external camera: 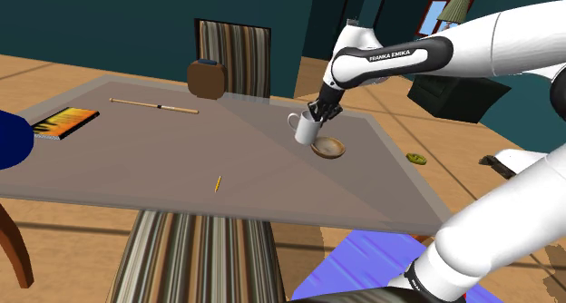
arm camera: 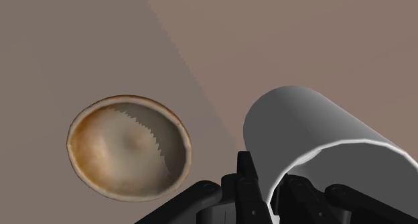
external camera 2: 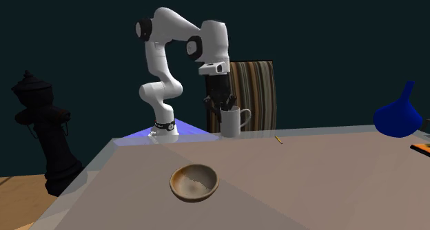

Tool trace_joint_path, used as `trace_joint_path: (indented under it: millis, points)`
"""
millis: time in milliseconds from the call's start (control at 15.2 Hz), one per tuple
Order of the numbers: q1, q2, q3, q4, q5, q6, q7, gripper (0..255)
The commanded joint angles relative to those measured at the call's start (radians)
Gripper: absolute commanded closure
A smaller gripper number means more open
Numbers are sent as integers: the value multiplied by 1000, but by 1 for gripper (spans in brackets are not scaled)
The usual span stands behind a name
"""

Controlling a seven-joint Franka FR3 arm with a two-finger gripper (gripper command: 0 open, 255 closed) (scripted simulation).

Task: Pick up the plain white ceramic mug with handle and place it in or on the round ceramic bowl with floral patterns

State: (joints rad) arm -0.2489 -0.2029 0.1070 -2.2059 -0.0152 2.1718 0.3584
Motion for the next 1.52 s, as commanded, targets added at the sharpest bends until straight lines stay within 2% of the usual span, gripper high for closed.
trace_joint_path:
  millis: [0,792,1452]
  points:
    - [-18,21,-28,22,0,-1,-48,255]
    - [-133,222,-175,279,37,-56,-326,255]
    - [-133,259,-174,186,42,73,-331,255]
